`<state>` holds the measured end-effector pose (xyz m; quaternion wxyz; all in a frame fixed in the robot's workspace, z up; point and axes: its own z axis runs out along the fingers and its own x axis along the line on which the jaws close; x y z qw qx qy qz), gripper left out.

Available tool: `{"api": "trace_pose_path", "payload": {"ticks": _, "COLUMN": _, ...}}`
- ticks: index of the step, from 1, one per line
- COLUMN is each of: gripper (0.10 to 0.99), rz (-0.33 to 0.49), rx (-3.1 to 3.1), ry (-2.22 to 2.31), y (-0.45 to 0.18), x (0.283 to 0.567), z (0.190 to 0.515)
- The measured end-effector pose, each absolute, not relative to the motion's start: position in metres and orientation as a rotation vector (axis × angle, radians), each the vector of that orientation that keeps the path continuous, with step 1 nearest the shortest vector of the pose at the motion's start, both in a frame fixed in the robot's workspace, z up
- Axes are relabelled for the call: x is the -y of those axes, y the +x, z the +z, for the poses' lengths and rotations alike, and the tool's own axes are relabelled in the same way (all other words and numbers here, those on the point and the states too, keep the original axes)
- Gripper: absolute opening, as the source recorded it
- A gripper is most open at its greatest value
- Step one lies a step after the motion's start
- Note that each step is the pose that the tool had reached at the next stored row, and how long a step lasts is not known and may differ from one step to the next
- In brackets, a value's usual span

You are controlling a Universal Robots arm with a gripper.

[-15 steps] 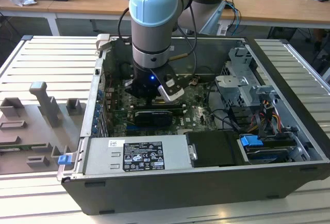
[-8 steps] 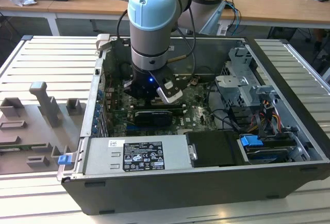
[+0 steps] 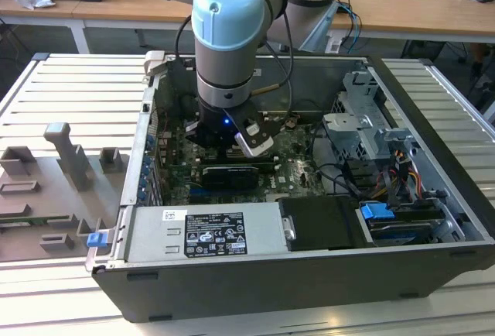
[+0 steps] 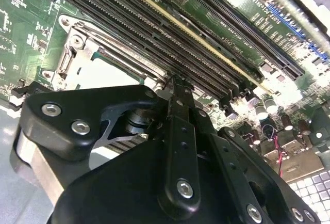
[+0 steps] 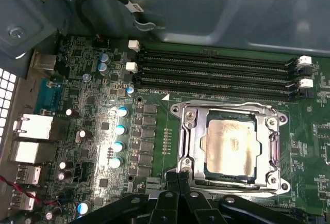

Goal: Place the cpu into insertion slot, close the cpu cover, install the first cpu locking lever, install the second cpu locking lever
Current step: 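Install the second cpu locking lever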

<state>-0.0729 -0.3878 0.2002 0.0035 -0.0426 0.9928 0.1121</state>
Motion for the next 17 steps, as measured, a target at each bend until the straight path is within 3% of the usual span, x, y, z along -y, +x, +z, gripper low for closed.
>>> {"api": "trace_pose_path", "payload": {"ticks": 17, "gripper": 0.106, "rz": 0.38, "rx": -3.108, "ry": -0.134, "y": -0.076, "x": 0.388, "z": 0.22}}
